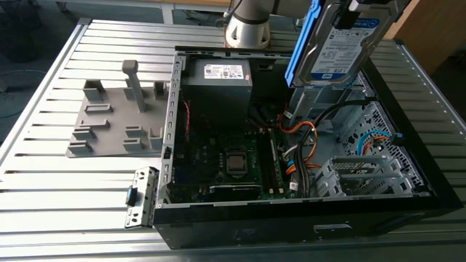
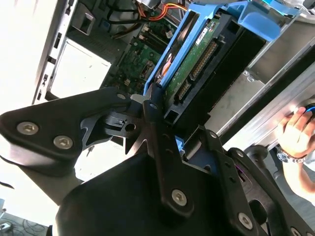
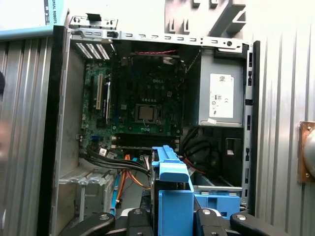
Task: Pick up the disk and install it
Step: 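Pick up the disk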
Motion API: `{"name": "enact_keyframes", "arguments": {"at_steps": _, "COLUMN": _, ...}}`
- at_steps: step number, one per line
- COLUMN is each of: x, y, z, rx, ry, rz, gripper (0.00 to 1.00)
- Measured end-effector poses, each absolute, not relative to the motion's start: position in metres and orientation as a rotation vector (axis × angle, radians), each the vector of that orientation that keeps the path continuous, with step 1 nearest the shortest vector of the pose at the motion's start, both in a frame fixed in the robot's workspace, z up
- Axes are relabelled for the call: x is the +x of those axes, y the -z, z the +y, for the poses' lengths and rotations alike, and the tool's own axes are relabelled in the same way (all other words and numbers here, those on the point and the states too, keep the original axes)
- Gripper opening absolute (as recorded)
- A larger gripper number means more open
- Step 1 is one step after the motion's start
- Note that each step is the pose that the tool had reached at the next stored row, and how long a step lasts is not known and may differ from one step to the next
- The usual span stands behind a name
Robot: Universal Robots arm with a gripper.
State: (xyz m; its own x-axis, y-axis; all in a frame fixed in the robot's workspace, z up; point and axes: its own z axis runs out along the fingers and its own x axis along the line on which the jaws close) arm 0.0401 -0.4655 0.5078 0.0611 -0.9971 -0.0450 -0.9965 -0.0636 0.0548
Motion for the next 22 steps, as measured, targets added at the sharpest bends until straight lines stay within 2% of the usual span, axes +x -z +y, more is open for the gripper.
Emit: {"name": "enact_keyframes", "arguments": {"at_steps": 22, "x": 0.042, "y": -0.507, "z": -0.498, "rx": 2.281, "ry": 0.109, "rz": -2.143, "gripper": 0.36}}
